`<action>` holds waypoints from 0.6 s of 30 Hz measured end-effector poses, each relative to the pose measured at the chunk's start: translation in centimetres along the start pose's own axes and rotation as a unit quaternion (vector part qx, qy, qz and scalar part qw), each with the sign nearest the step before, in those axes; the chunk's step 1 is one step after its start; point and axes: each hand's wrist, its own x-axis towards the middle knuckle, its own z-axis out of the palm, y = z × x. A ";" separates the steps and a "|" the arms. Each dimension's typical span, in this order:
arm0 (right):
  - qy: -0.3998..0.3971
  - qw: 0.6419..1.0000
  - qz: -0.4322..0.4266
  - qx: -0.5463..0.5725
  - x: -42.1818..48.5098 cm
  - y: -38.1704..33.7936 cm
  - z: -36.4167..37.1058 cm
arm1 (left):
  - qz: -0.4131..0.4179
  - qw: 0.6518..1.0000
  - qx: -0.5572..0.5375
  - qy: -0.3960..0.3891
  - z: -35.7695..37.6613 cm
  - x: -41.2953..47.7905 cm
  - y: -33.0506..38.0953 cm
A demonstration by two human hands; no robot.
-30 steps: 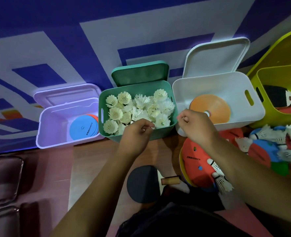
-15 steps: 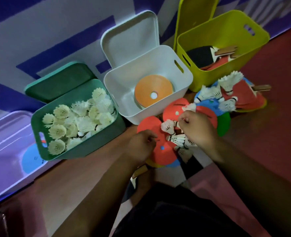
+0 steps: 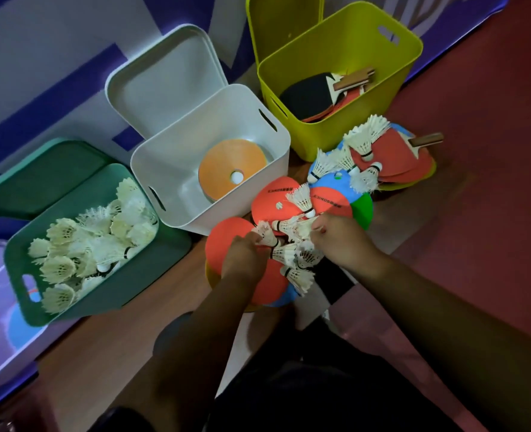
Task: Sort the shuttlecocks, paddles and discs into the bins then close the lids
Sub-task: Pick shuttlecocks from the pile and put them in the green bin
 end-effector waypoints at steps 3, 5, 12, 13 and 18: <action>-0.030 0.999 -0.004 -0.016 0.6 -1.2 0.5 | 0.013 1.000 0.022 0.006 -0.3 0.3 -0.2; -0.030 0.998 -0.004 -0.047 1.2 -1.8 1.2 | 0.020 0.999 0.023 0.025 -0.9 0.2 -0.2; -0.009 0.997 -0.017 -0.078 2.8 -3.4 2.6 | 0.025 0.992 -0.004 0.125 -4.0 -2.0 -0.8; -0.009 0.997 -0.024 -0.072 2.8 -3.8 2.4 | 0.032 0.990 -0.013 0.139 -4.6 -2.6 -0.9; -0.068 0.990 -0.120 -0.009 3.1 -6.8 1.8 | 0.027 0.982 -0.042 0.184 -7.0 -5.1 -2.3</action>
